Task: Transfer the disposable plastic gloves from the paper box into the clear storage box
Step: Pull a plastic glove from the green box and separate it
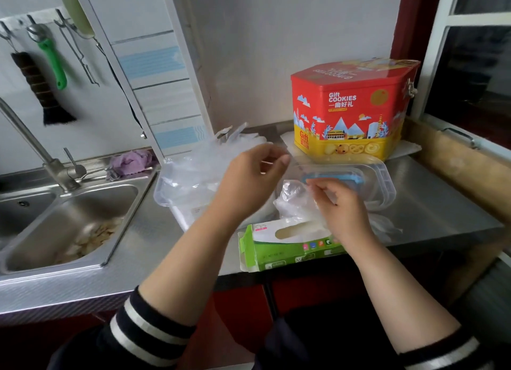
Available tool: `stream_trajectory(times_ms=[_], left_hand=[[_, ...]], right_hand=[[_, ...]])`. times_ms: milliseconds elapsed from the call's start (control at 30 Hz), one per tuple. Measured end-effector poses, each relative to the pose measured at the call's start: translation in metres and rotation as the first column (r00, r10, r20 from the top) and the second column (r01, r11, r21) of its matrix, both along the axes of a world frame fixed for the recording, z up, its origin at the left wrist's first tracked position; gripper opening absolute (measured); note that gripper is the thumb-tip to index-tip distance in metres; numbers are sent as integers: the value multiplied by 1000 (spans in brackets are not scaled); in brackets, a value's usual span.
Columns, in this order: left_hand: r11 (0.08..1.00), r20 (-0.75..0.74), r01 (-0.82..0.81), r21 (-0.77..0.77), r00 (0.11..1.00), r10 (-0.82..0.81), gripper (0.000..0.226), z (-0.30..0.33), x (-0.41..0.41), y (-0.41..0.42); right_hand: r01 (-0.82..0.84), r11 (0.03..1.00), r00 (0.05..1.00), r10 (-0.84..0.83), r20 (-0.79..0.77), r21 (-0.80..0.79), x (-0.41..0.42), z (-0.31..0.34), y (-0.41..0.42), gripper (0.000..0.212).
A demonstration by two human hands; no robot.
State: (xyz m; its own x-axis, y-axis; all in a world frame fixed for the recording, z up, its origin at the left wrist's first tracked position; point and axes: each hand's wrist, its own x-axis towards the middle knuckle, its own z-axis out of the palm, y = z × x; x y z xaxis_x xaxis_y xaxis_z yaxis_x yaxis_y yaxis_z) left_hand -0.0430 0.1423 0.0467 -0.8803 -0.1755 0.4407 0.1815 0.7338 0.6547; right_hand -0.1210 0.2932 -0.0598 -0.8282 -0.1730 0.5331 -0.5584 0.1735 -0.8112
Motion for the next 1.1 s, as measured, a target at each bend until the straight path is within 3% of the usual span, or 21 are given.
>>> stream_trajectory(times_ms=[167, 367, 633, 800, 967, 1100], left_hand=[[993, 79, -106, -59, 991, 111, 13, -12, -7, 15], [987, 209, -47, -151, 975, 78, 56, -13, -20, 26], [1000, -3, -7, 9, 1000, 7, 29, -7, -46, 39], [999, -100, -14, -45, 995, 9, 18, 15, -61, 33], [988, -73, -151, 42, 985, 154, 18, 48, -78, -5], [949, -38, -287, 129, 955, 294, 24, 59, -82, -55]], right_hand=[[-26, 973, 994, 49, 99, -227, 5, 12, 5, 20], [-26, 939, 998, 7, -57, -344, 3, 21, 8, 19], [168, 911, 954, -246, -169, -376, 2, 21, 10, 9], [230, 921, 949, -284, -137, -316, -1, 20, 12, 37], [273, 950, 865, -312, -393, -154, 3, 16, 12, 31], [225, 974, 901, -216, -376, -21, 3, 5, 9, 29]])
